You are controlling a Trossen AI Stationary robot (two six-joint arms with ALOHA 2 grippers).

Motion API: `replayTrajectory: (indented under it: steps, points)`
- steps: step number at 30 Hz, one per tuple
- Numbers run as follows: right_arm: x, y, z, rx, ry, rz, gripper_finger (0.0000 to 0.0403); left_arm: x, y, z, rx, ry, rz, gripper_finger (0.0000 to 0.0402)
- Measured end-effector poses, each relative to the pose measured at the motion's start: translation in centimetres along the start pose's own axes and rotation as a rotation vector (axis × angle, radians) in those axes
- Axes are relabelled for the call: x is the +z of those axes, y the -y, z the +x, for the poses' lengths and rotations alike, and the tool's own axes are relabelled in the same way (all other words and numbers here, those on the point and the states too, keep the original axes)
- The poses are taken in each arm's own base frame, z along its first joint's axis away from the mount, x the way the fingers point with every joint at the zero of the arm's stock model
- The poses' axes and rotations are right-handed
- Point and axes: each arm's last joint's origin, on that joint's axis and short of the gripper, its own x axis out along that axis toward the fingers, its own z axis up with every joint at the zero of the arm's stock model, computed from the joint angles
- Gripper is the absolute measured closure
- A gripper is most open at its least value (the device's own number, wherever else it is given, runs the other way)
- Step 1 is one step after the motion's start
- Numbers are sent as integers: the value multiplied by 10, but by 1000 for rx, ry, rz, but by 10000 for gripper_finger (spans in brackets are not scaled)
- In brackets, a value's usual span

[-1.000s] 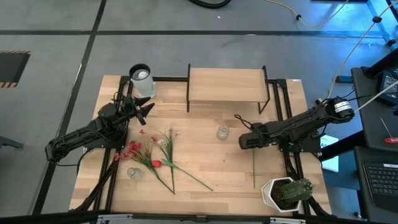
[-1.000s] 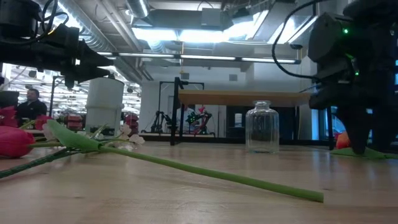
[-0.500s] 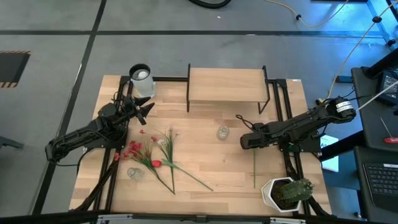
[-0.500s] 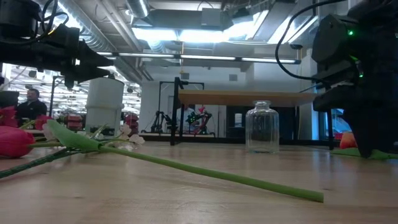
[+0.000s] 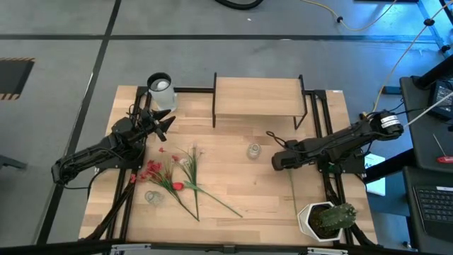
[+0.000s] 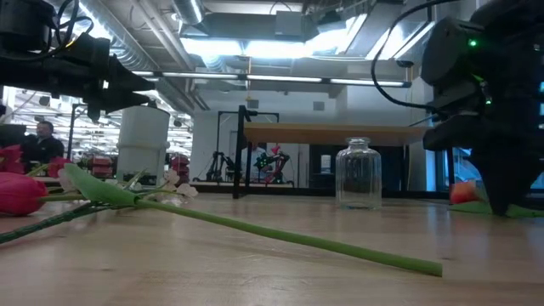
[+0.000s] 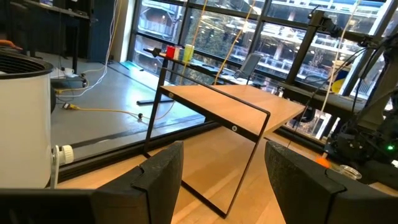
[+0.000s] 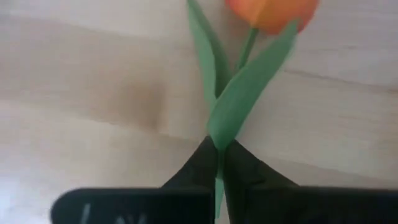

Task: Pick and place flowers into a vace then onto a shelf
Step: Put the orange flower into the right transparent vase

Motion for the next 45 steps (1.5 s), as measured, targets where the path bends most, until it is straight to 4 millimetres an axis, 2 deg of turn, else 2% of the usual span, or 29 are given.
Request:
replayTrajectory:
  steps: [2, 5, 8, 11, 15, 19, 22, 27, 37, 45]
  points:
    - [2, -14, -12, 97, 3, -31, 394, 0, 0, 0, 0, 0, 0, 183]
    - [8, -22, -30, 147, 16, -102, 393, 0, 0, 0, 2, 0, 0, 183]
    - [18, -35, -62, 266, 80, -141, 396, 0, 0, 0, 3, 1, 0, 183]
    - [29, -39, -92, 310, 168, -196, 397, 0, 0, 0, 3, 1, 0, 183]
    - [42, -43, -146, 431, 395, -278, 395, 0, 0, 0, 4, 1, 0, 183]
    - [51, -49, -190, 503, 737, -323, 394, 0, 0, 0, 7, 3, 0, 183]
    - [56, -53, -211, 526, 969, -312, 394, 0, 0, 0, 7, 3, 0, 183]
    - [59, -57, -217, 443, 1121, -375, 394, 0, 0, 0, 7, 3, 0, 183]
    - [59, -90, -189, 392, 1106, -438, 393, 0, 0, 0, 7, 3, 0, 183]
    - [60, -104, -176, 372, 1105, -466, 393, 0, 0, 0, 10, 4, 0, 183]
